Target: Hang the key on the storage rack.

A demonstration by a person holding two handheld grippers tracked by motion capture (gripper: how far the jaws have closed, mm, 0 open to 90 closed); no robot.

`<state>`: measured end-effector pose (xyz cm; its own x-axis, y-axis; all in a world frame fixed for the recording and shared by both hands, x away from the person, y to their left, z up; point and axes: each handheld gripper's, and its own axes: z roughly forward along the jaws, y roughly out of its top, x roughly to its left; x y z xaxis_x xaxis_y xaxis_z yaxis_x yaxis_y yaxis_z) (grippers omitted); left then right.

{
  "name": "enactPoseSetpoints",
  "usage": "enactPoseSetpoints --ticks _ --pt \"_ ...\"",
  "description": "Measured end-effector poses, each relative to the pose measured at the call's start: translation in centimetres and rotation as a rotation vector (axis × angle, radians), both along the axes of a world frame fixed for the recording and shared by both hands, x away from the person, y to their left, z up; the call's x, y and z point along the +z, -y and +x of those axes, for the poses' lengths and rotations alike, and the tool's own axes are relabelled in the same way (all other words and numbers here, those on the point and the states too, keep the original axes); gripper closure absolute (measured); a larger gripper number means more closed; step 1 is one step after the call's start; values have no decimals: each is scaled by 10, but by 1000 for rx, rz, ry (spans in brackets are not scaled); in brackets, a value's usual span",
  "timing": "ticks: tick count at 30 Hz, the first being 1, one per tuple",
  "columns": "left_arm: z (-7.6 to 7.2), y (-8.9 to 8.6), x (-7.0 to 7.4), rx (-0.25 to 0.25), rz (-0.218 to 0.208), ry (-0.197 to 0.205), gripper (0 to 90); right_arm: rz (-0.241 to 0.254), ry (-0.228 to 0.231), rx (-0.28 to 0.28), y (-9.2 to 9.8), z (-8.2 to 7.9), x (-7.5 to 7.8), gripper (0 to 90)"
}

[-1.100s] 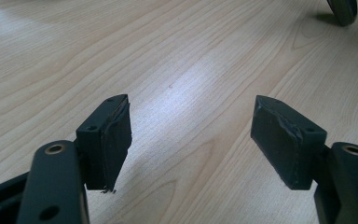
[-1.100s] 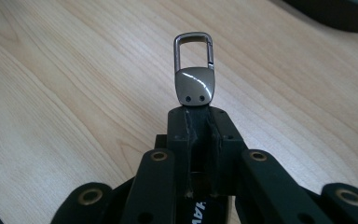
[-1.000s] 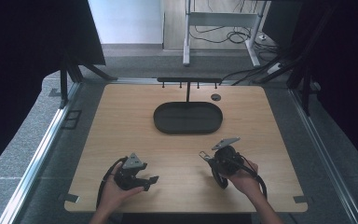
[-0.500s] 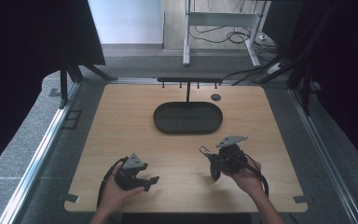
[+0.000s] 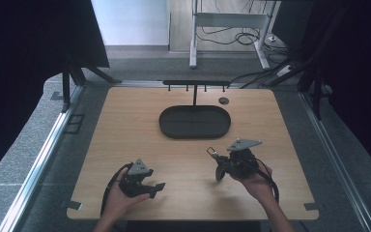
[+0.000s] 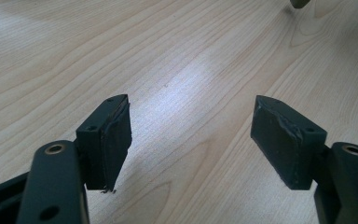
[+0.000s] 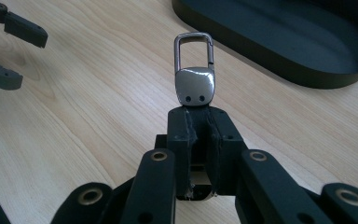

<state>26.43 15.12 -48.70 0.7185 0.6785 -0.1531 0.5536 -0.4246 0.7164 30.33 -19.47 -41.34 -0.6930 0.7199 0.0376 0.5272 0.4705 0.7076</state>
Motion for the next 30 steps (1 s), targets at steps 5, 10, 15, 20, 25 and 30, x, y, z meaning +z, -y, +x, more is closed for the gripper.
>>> enactPoseSetpoints --ticks 5,10,15,20,25,30 --pt "0 0 0 0 -1 1 296 13 2 2 1 1 2 811" --pt "0 0 0 -3 2 -1 296 25 13 -4 3 3 4 811" --pt "0 0 0 -3 2 -1 296 33 20 -14 4 6 5 811" --pt "1 0 -1 -3 7 -5 296 40 31 -23 3 9 7 811" --pt "0 0 -1 -2 3 -4 296 47 36 -32 3 12 8 811" --pt "1 -1 -1 -2 3 -2 296 56 42 -48 5 16 8 811"
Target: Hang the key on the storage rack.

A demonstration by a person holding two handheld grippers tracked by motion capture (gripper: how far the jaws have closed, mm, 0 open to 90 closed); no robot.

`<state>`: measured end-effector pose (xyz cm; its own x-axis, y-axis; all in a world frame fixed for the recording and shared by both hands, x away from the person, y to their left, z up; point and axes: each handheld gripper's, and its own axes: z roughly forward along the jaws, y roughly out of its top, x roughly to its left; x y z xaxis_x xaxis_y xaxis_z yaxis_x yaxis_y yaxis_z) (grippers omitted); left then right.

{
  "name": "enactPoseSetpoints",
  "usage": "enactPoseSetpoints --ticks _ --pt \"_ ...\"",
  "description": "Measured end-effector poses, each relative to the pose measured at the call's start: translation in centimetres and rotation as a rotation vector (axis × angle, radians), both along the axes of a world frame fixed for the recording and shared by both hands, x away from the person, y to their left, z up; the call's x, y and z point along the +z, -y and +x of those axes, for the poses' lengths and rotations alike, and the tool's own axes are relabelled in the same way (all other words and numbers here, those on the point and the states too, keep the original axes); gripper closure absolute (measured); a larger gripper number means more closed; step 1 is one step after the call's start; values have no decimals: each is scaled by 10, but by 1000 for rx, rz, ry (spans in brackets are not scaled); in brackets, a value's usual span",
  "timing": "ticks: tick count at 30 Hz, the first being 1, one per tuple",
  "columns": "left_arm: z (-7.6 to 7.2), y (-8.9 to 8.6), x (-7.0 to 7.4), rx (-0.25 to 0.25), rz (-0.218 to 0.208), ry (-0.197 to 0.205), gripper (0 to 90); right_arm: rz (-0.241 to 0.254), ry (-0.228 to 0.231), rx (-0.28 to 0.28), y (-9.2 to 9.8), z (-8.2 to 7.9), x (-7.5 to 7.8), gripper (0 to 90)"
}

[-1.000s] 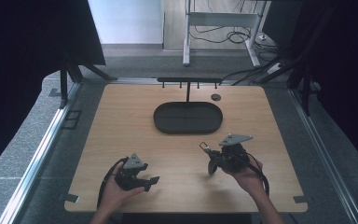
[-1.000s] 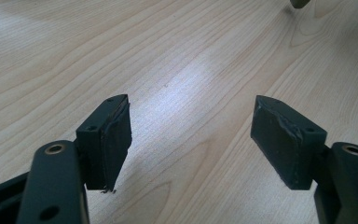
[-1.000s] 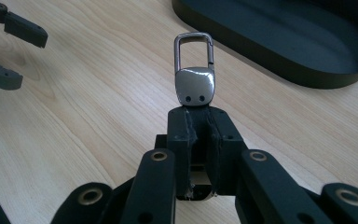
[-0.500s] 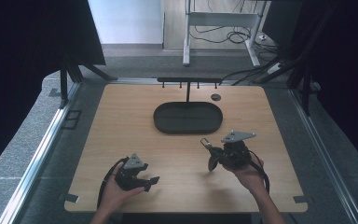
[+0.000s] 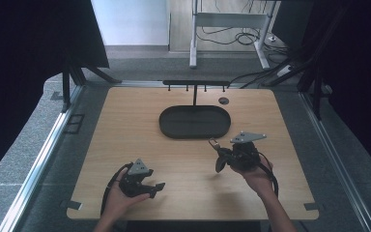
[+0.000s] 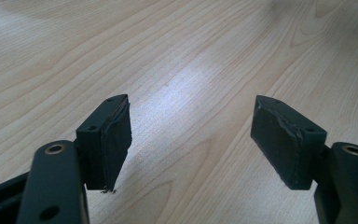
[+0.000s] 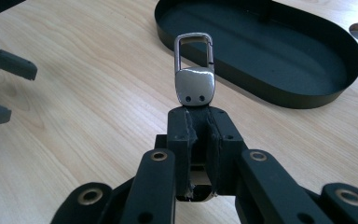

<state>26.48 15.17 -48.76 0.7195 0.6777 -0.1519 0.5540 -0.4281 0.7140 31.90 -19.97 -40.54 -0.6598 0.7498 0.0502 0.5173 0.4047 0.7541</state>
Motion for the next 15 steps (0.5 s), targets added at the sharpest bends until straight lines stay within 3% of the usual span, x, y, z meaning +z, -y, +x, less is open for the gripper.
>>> enactPoseSetpoints --ticks 15 --pt "0 0 -1 -3 4 -1 296 38 25 -46 6 14 3 811"
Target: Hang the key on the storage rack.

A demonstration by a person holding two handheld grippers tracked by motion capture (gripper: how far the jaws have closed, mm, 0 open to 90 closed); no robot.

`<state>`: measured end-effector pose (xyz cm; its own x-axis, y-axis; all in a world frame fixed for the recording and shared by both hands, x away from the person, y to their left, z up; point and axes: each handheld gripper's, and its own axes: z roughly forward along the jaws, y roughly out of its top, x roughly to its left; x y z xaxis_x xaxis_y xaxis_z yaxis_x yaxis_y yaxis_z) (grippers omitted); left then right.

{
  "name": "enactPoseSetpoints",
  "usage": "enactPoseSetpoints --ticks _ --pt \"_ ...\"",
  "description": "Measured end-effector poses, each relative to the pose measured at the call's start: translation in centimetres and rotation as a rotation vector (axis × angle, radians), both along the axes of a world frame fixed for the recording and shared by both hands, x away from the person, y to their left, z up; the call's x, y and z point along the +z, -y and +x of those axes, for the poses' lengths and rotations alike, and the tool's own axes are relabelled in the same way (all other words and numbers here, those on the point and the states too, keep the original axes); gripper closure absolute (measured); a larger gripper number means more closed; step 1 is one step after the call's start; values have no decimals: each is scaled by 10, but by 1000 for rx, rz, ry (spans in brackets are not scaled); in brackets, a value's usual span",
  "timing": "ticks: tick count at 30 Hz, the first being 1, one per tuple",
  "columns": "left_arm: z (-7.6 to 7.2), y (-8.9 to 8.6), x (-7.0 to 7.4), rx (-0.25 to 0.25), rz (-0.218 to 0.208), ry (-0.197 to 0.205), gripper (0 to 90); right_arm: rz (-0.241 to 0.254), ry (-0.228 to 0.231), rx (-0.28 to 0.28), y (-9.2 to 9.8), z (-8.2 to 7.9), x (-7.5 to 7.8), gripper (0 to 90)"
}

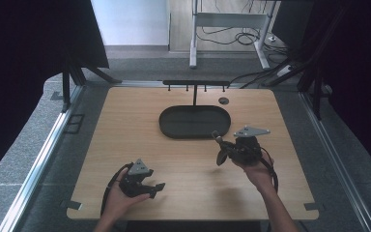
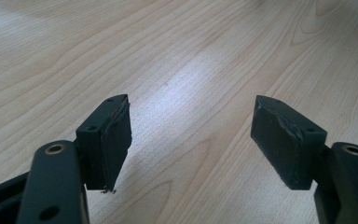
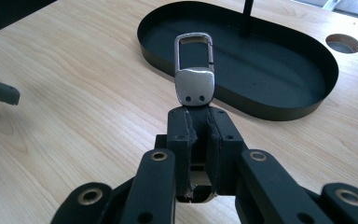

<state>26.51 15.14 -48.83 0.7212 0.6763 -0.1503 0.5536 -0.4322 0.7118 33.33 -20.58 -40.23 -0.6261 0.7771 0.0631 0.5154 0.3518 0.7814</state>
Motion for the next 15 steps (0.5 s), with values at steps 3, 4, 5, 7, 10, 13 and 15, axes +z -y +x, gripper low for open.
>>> enactPoseSetpoints --ticks 3,4,5,7,10,13,15 --pt "0 0 0 -3 3 -1 296 5 4 -10 1 4 1 810" --pt "0 0 0 0 0 -1 296 6 6 -13 1 5 1 811" --pt "0 0 0 -1 0 -2 296 9 9 -20 1 7 2 810" --pt "0 0 0 -1 -1 -2 296 13 14 -28 2 10 3 810" --pt "0 1 0 0 -1 -2 295 17 23 -42 3 14 4 811" --pt "0 1 0 2 -5 -2 295 23 30 -54 4 17 5 811" --pt "0 1 0 -1 -2 -3 296 28 32 -60 4 20 5 811"
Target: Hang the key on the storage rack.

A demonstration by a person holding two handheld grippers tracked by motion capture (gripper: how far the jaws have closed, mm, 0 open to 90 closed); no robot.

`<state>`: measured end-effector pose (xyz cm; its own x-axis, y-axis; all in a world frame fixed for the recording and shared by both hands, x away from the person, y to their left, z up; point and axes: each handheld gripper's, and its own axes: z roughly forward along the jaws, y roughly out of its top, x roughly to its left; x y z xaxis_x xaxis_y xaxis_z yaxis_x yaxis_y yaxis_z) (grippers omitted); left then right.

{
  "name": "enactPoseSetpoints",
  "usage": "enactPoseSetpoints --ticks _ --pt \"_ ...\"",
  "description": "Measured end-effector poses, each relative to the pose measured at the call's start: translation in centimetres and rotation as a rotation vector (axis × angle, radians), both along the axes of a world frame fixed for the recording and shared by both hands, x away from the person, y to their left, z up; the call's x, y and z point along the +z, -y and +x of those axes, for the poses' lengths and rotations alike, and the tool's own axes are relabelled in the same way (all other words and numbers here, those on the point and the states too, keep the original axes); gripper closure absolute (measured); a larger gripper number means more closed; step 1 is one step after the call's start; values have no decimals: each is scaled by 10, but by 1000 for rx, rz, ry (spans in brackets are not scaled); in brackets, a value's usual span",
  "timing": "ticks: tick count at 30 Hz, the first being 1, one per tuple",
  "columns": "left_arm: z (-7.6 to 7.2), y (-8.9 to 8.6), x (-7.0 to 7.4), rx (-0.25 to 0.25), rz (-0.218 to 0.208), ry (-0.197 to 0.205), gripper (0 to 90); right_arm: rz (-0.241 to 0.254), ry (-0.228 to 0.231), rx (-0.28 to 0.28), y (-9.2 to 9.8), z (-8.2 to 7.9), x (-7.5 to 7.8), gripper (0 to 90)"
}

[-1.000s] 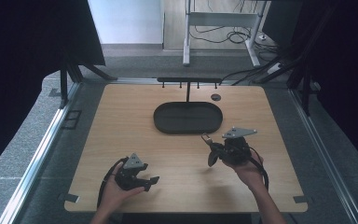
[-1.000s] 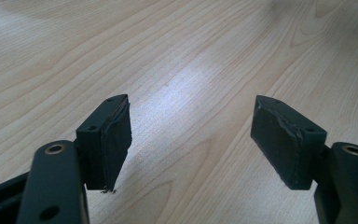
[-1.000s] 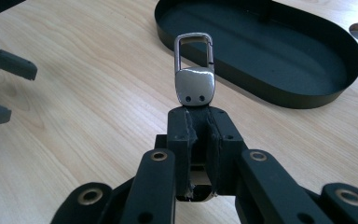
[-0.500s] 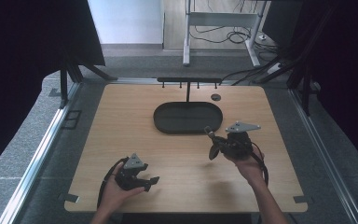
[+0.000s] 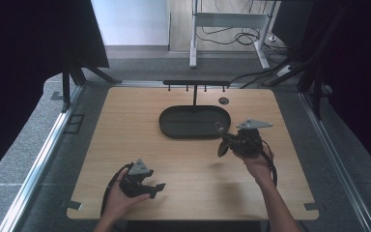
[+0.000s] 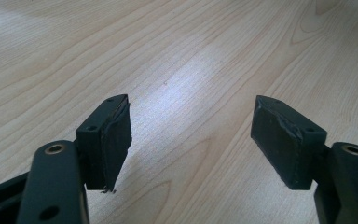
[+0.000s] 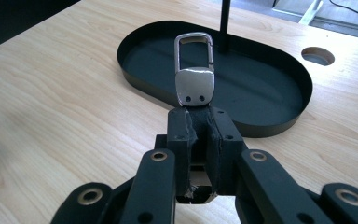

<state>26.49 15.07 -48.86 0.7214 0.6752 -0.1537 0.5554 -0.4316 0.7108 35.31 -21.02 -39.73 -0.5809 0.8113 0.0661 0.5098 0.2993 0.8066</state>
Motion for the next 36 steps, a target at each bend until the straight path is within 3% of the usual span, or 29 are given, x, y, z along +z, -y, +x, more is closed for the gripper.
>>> enactPoseSetpoints --ticks 10,19,36 --pt "1 -2 1 3 -2 1 296 29 -9 -31 6 14 -1 810" --pt "1 -2 1 1 -4 0 295 21 8 -49 5 22 1 811" --pt "1 -4 1 8 -12 -2 295 57 38 -97 4 45 -4 811"
